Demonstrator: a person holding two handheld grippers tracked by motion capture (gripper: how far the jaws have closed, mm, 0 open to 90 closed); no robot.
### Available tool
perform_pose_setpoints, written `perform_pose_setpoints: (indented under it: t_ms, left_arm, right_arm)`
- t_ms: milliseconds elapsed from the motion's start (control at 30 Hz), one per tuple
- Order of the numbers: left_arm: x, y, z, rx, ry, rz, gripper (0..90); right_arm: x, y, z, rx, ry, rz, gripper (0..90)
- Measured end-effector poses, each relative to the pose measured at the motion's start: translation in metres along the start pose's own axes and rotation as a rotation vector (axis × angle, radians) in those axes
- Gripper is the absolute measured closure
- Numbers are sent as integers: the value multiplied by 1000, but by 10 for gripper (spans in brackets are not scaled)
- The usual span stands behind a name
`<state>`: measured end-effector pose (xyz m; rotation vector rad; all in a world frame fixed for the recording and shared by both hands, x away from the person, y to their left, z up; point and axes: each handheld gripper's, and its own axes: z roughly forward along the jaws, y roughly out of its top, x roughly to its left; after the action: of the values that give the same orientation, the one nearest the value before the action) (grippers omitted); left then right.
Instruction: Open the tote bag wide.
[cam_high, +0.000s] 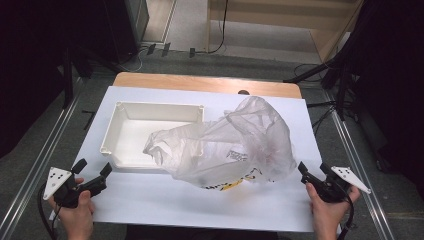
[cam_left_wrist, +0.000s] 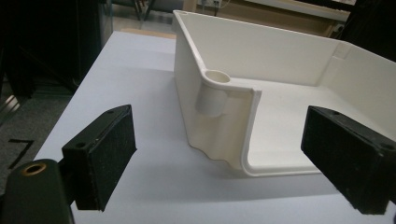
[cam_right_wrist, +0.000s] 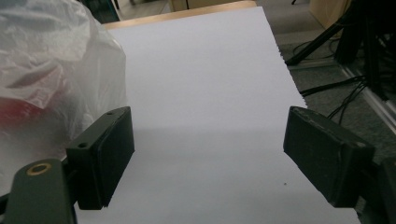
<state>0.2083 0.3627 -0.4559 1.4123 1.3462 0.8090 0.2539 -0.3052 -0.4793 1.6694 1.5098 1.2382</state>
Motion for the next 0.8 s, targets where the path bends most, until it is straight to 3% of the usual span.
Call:
perform_pose_setpoints:
  t_ms: [67, 200, 267, 433, 800]
  left_arm:
    - [0, 1, 1, 1, -6, 4, 93]
    - [1, 2, 4, 5, 4, -6, 87]
    - [0, 3, 5, 11, 21, -4, 87]
    - [-7, 6, 1, -6, -4, 66, 80]
    - [-18, 15, -12, -47, -49, 62, 81]
  right_arm:
    - [-1, 2, -1, 3, 20, 21, 162]
    - [6, 5, -1, 6, 12, -15, 157]
    - [11, 7, -3, 14, 30, -27, 155]
    - [29, 23, -12, -16, 78, -82, 152]
    - [49, 48, -32, -62, 117, -82, 152]
